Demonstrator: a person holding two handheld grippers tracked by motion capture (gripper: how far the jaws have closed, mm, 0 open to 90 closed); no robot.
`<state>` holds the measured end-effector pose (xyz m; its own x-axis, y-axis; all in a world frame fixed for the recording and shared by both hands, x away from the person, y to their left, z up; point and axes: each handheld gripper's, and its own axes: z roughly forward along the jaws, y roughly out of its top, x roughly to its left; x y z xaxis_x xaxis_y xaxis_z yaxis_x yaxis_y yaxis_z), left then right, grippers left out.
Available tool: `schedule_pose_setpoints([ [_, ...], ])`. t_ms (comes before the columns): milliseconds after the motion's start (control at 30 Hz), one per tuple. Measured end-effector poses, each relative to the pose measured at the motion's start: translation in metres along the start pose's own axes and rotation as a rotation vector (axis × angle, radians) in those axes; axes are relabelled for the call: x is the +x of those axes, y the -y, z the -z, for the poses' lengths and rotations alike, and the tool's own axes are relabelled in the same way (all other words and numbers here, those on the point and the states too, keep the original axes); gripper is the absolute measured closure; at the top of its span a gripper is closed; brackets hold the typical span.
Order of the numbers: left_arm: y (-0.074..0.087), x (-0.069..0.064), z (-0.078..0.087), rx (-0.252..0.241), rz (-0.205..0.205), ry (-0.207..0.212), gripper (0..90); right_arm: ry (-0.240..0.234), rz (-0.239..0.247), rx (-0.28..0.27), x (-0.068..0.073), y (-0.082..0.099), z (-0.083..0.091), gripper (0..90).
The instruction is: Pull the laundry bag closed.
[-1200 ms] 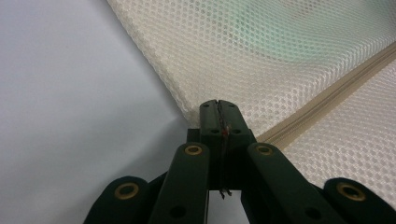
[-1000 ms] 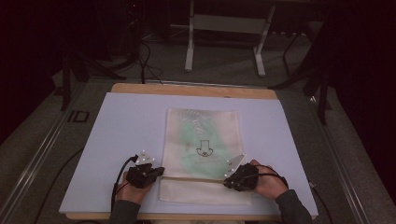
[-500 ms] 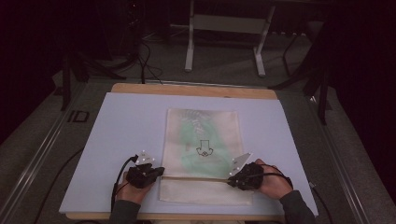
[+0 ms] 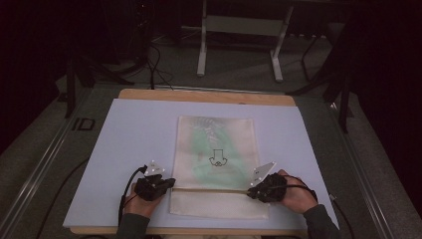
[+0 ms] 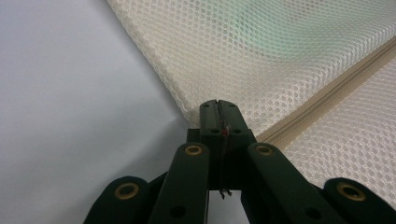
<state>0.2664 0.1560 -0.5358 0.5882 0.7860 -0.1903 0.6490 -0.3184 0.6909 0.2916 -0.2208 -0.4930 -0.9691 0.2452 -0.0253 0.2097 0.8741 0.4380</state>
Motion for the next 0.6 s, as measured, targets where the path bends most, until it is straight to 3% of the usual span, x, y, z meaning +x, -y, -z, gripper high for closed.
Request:
schedule_pose_setpoints([
  [600,0.0,0.0,0.0,0.0,-0.006,-0.001,89.3,-0.001,-0.05,-0.052,-0.002,0.017,0.003,82.1],
])
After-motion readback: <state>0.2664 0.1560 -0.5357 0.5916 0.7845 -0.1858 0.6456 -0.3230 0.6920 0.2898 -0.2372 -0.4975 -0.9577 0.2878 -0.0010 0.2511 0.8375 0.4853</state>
